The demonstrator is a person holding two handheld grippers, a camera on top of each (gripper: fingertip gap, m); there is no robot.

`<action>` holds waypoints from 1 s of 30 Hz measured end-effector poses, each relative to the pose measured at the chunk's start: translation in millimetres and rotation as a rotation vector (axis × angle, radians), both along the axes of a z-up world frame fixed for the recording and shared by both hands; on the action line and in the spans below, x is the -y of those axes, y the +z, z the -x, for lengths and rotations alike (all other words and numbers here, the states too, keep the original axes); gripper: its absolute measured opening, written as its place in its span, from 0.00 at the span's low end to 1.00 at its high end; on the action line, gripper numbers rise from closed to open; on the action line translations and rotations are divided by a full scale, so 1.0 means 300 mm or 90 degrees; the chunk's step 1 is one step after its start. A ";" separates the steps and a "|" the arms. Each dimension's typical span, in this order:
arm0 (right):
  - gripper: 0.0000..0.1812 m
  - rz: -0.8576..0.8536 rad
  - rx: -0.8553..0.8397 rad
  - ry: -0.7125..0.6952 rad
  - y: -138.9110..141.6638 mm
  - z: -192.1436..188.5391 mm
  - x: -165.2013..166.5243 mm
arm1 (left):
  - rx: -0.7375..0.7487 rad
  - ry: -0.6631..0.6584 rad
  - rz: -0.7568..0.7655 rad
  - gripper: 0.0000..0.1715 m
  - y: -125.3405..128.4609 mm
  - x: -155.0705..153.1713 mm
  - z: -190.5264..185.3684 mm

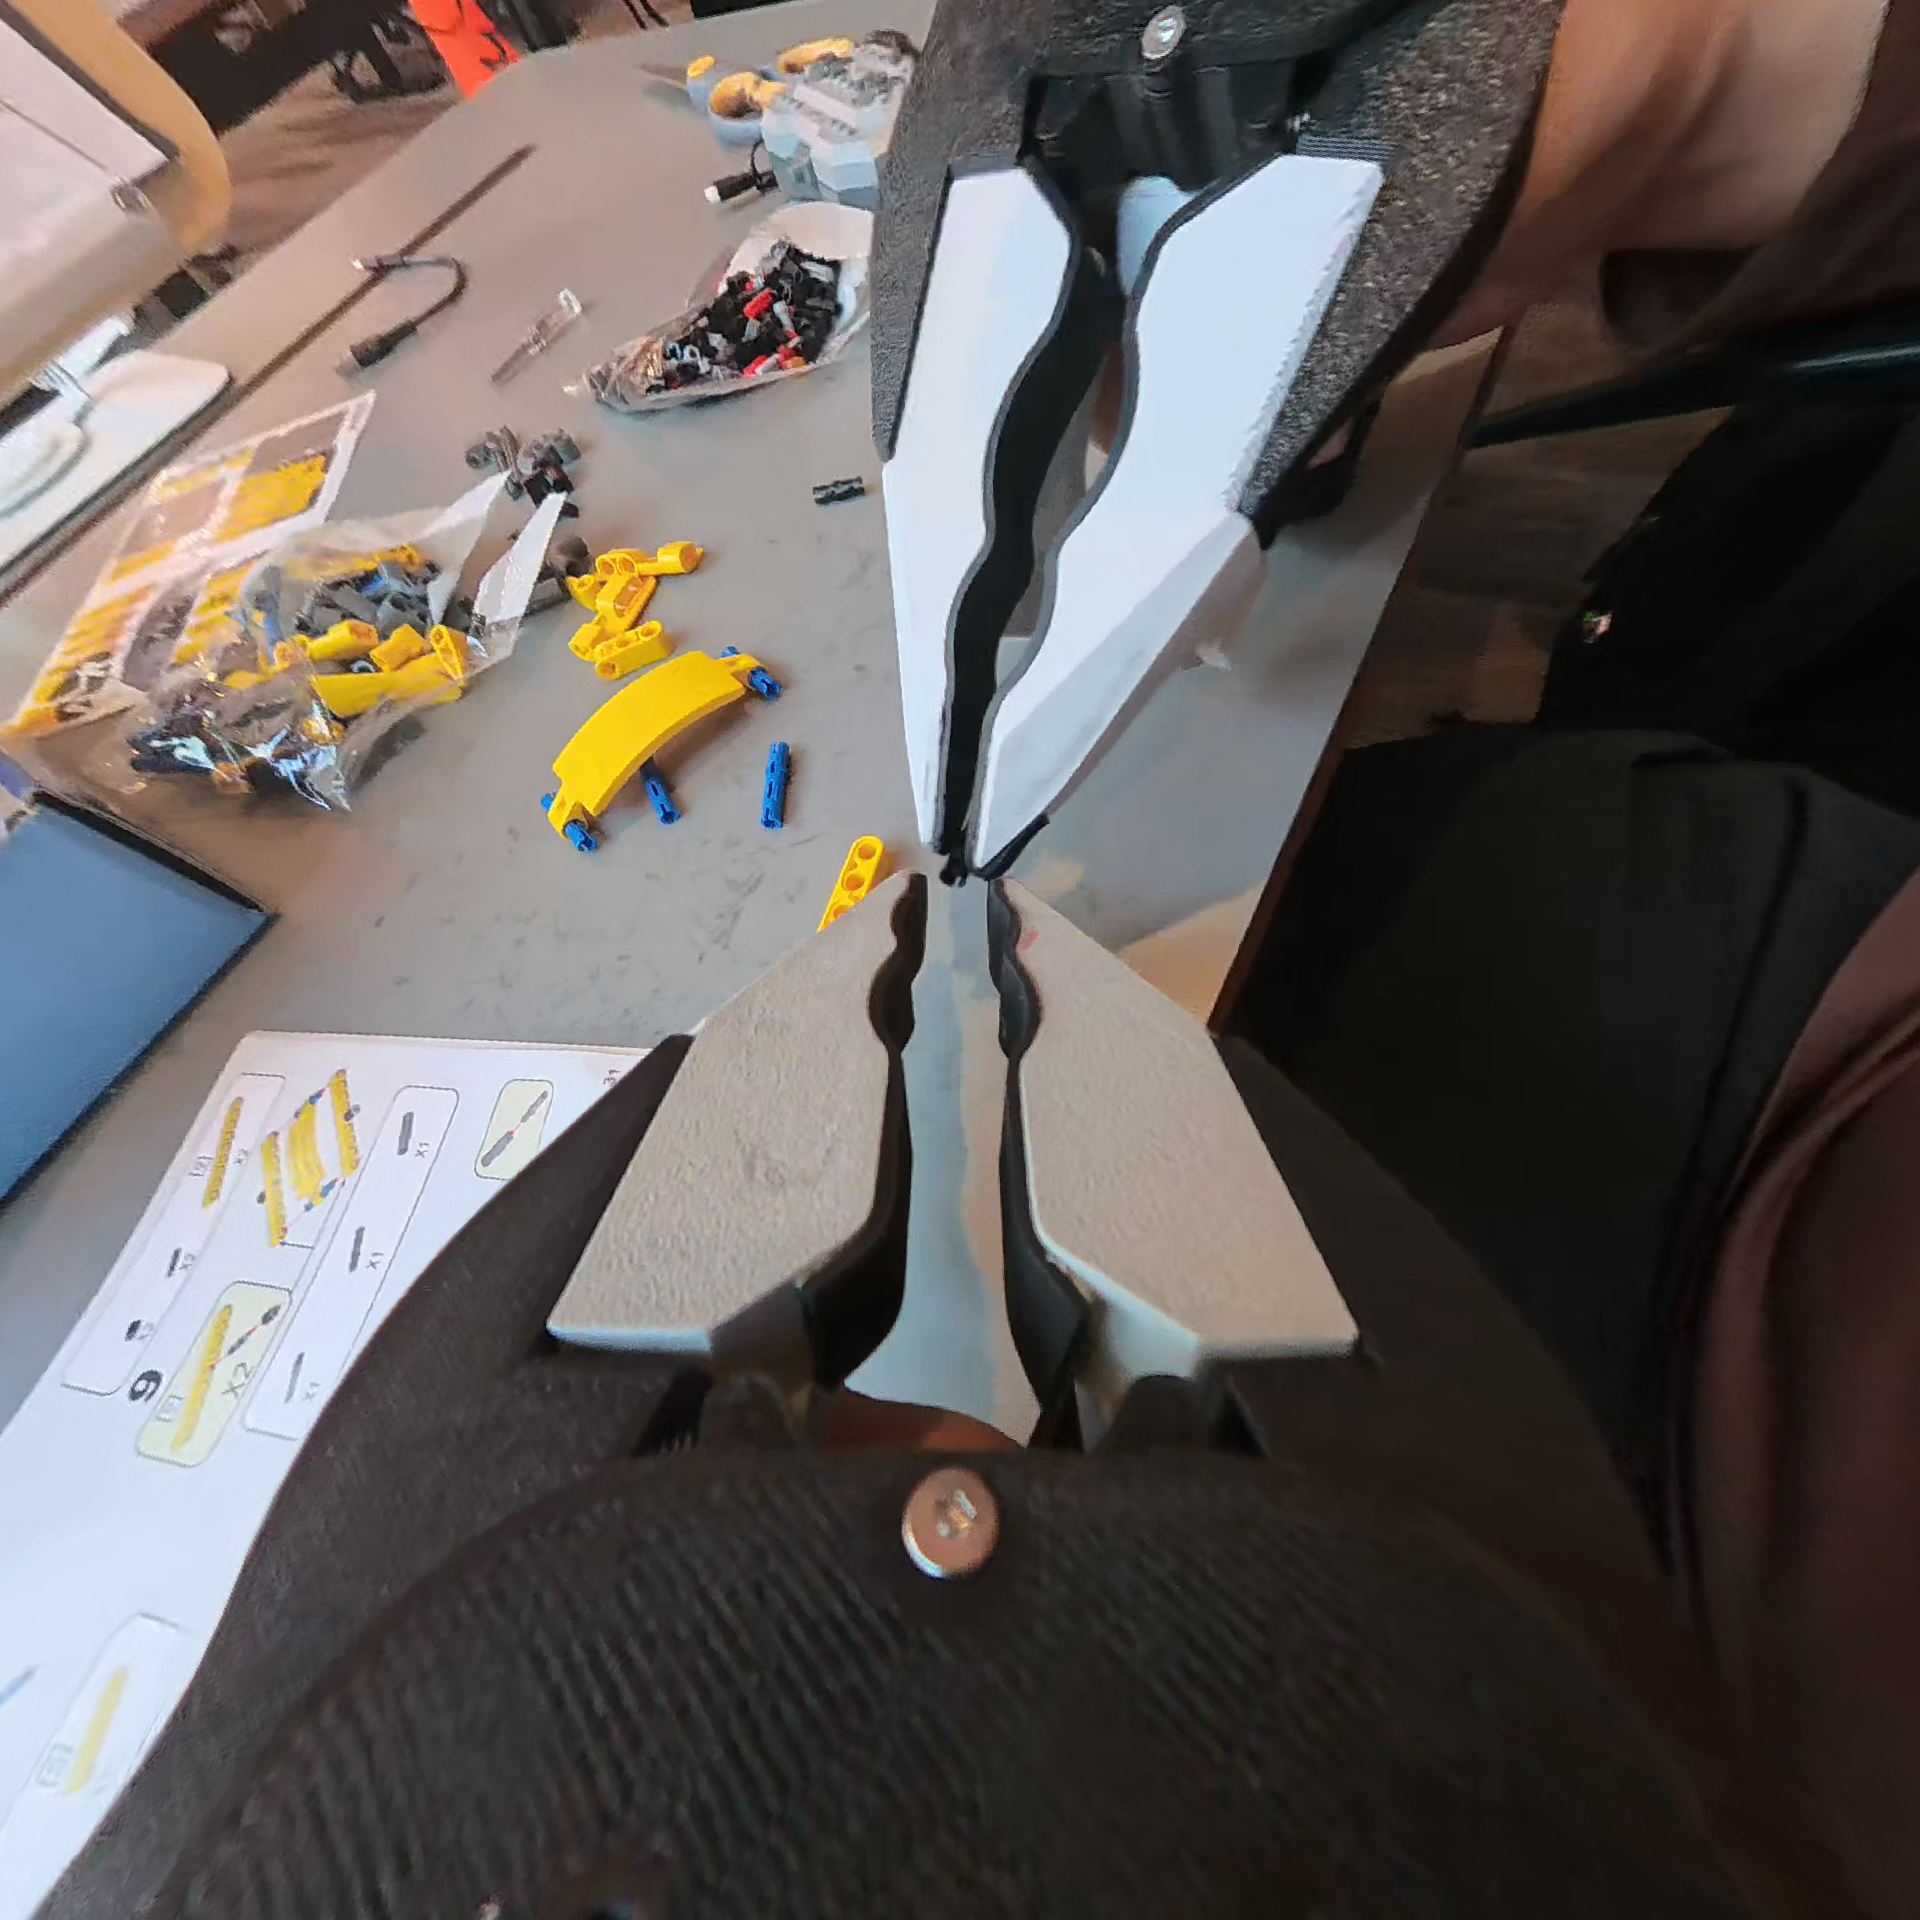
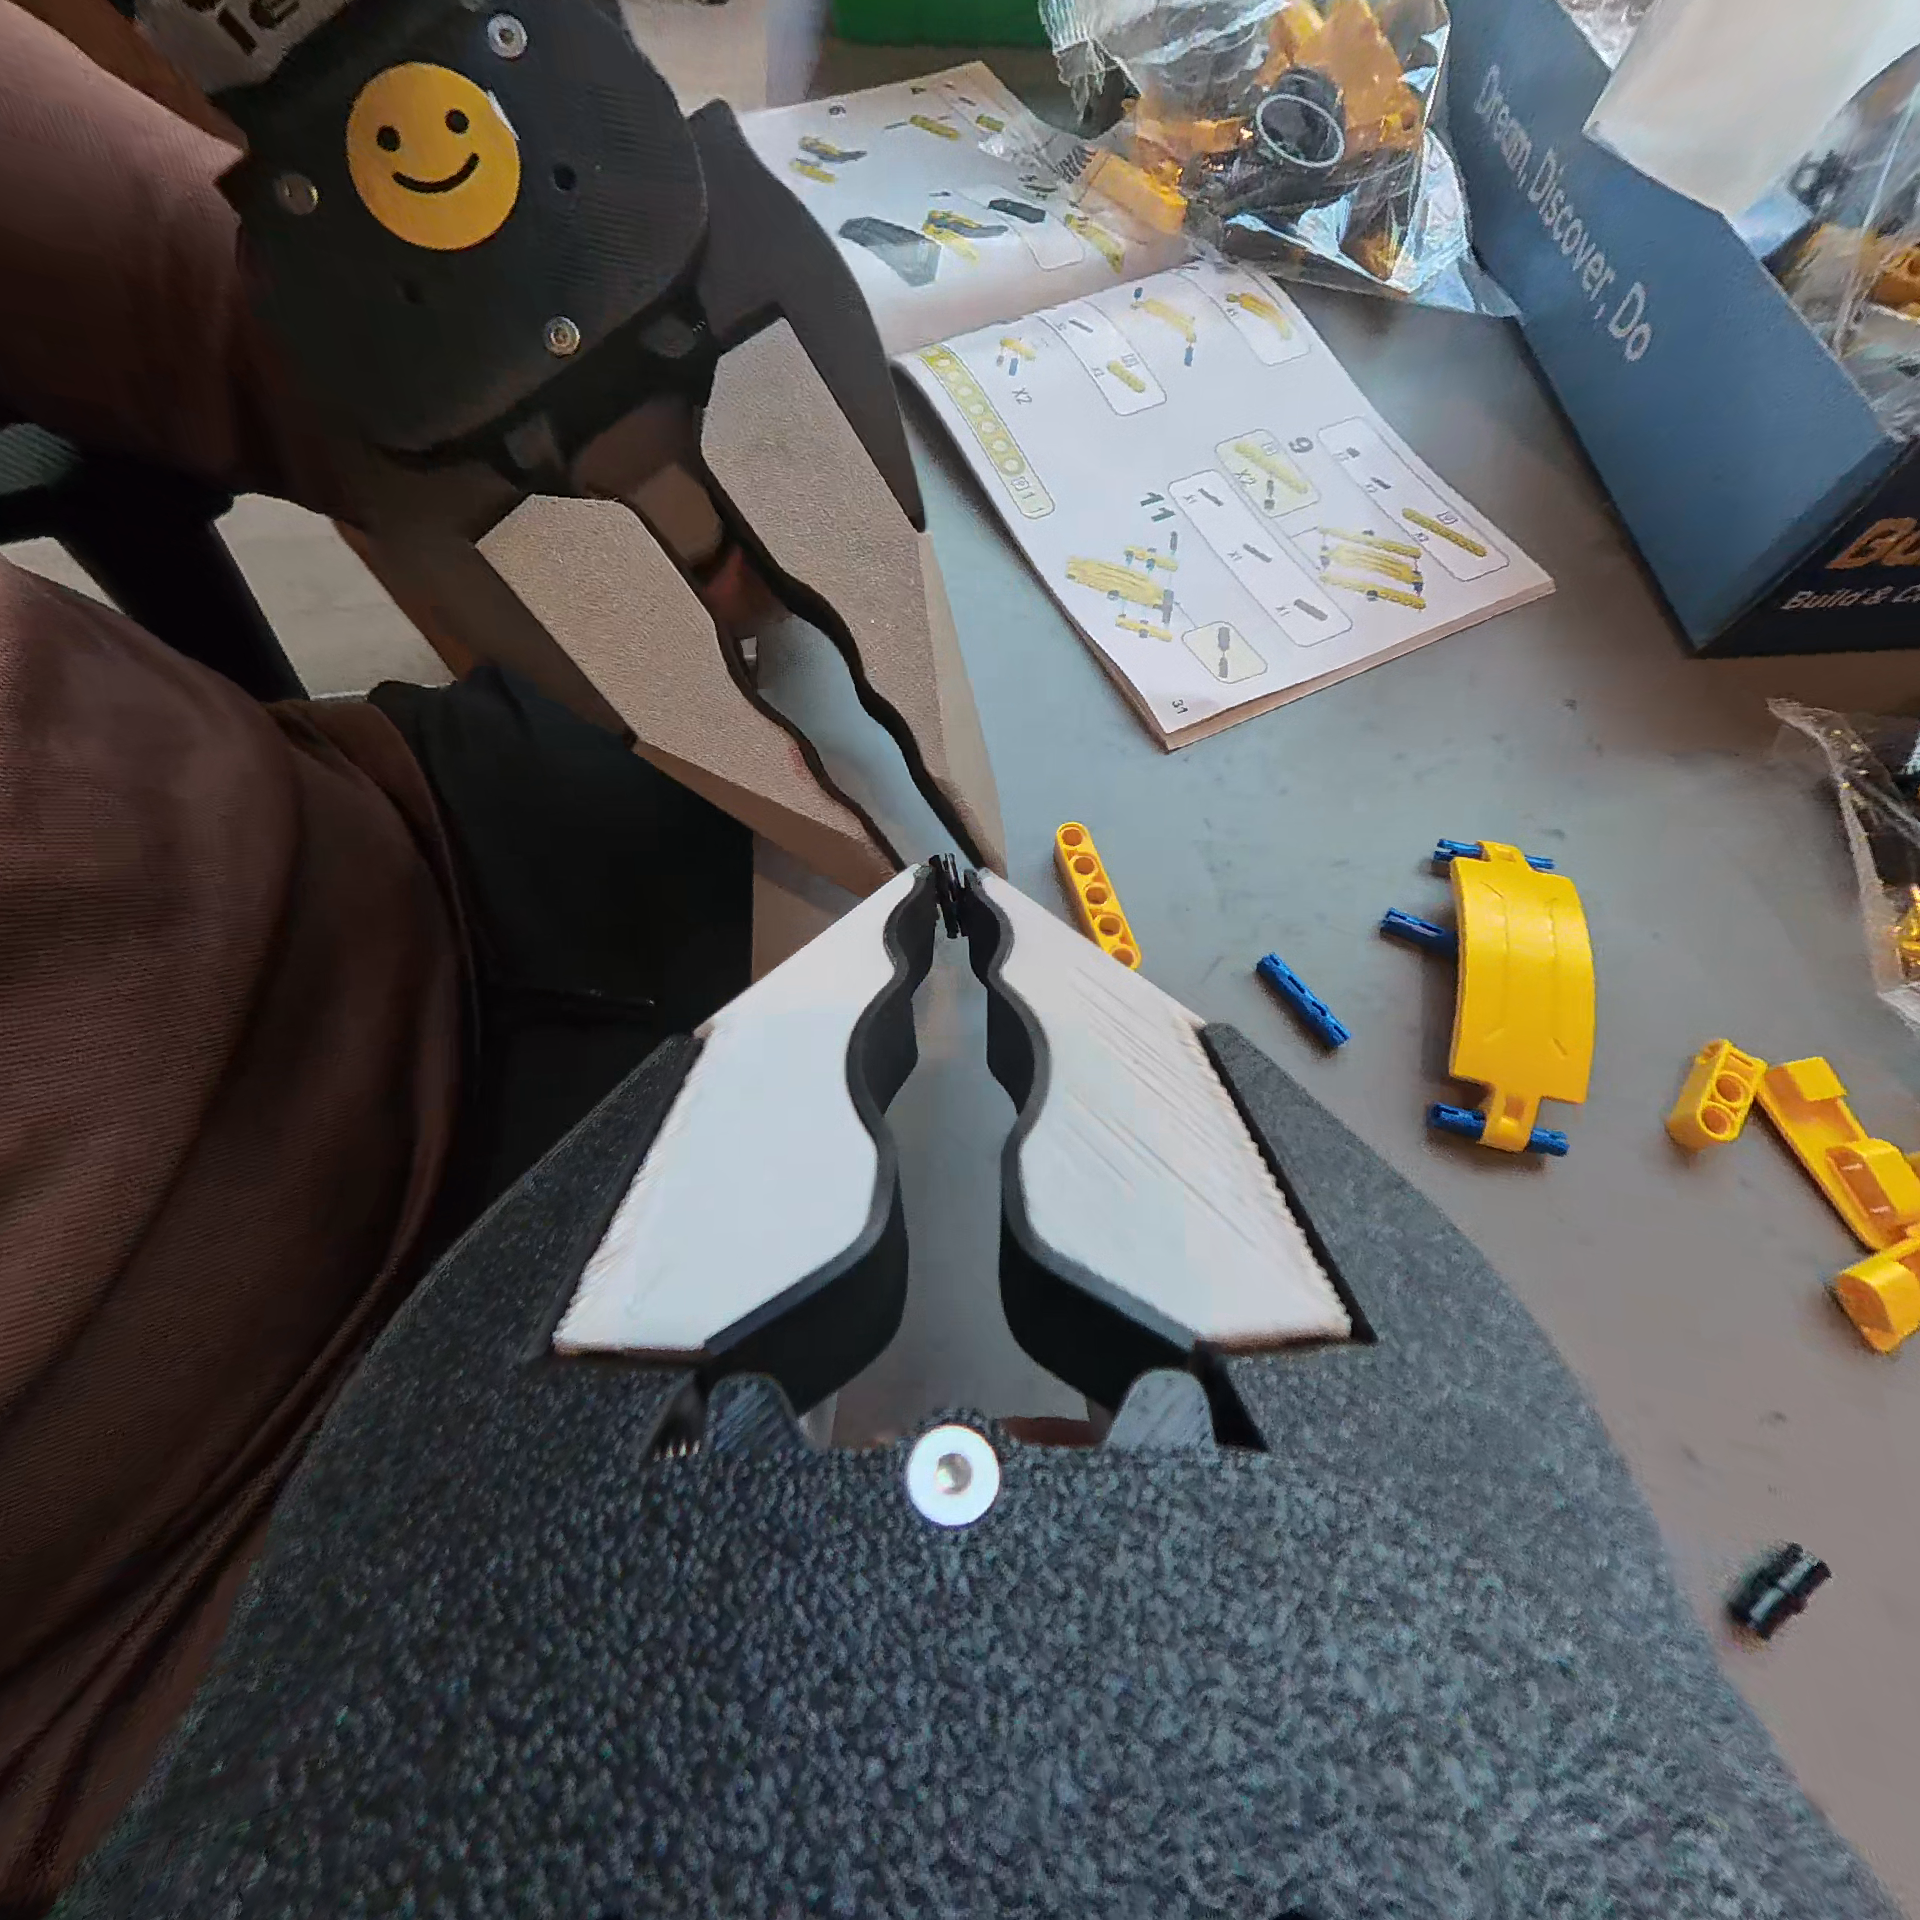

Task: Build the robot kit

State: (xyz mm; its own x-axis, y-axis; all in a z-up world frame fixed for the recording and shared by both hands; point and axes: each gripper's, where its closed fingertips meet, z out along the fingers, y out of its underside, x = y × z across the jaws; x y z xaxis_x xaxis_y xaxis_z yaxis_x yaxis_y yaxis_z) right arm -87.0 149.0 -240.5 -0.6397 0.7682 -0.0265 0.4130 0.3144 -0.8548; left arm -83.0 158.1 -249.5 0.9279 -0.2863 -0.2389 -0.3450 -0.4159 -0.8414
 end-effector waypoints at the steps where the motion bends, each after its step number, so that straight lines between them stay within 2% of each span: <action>1: 0.03 0.013 0.011 -0.002 0.000 -0.001 -0.002 | -0.002 0.001 -0.009 0.05 0.006 0.000 0.001; 5: 0.03 0.075 0.065 -0.012 -0.003 -0.007 -0.012 | -0.035 -0.008 -0.037 0.06 0.017 0.006 -0.009; 15: 0.02 0.179 0.174 -0.011 -0.019 -0.031 -0.014 | -0.187 -0.009 -0.059 0.04 0.009 0.001 -0.021; 30: 0.02 0.244 0.234 0.001 -0.024 -0.045 0.005 | -0.216 -0.029 -0.069 0.01 0.003 0.005 -0.040</action>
